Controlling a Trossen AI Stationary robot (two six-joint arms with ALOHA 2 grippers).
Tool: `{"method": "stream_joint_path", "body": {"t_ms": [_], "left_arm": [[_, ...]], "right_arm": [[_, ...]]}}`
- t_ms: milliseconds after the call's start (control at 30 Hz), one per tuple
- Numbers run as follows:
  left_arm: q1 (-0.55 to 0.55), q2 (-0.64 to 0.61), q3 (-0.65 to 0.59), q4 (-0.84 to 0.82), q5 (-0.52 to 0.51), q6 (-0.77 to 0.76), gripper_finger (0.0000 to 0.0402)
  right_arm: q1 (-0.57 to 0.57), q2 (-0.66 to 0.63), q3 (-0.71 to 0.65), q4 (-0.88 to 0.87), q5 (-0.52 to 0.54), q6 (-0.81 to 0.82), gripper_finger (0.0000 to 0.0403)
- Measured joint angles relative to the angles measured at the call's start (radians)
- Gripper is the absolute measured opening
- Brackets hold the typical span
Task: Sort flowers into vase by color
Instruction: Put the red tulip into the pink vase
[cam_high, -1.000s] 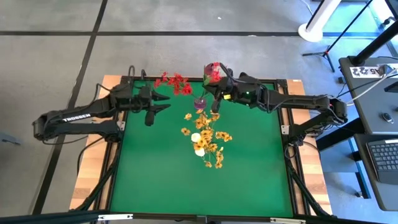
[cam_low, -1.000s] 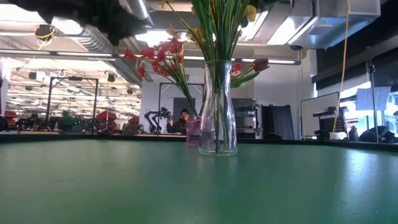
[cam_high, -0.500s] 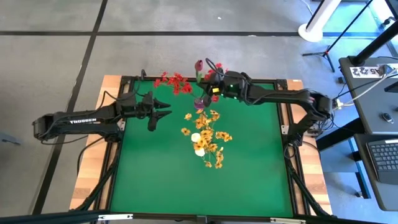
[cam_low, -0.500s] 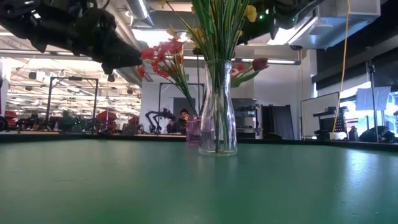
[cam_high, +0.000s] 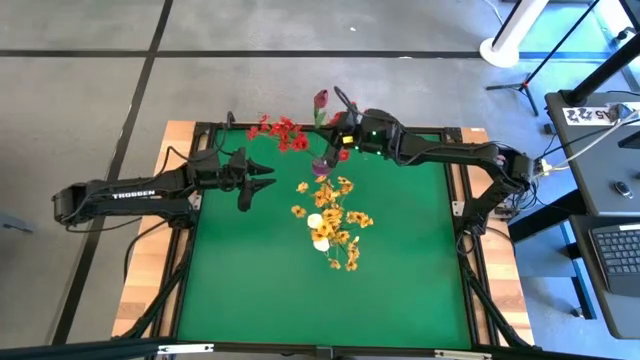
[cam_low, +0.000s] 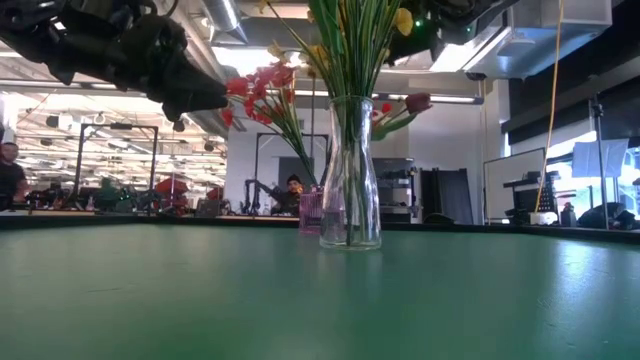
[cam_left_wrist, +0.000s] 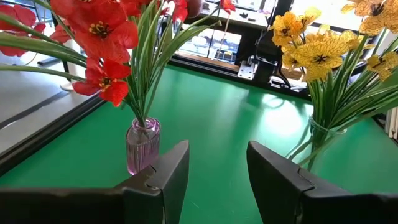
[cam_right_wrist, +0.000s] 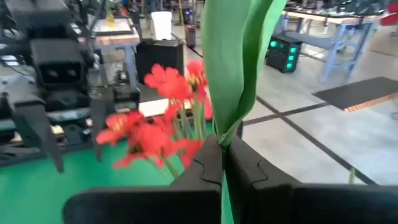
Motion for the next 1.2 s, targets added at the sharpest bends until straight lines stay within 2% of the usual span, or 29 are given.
{"method": "stream_joint_path", "body": {"t_ms": [300, 533, 800, 1200], "left_arm": [[0.0, 0.0, 0.0, -0.016, -0.005, -0.003, 0.0156], [0.0, 0.0, 0.0, -0.029, -0.007, -0.004, 0.0156], [0.0, 0.0, 0.0, -0.032, -0.007, -0.004, 0.0156], [0.0, 0.0, 0.0, -0.078, -0.007, -0.004, 0.0156]], "right_arm": [[0.001, 0.0, 0.137, -0.264, -0.043, 0.02, 0.0], [0.001, 0.0, 0.15, -0.272, -0.095, 0.07, 0.0], [0.001, 0.011, 0.15, -0.298, -0.087, 0.076, 0.0], [0.001, 0.101, 0.151, -0.289, -0.086, 0.076, 0.0]]}}
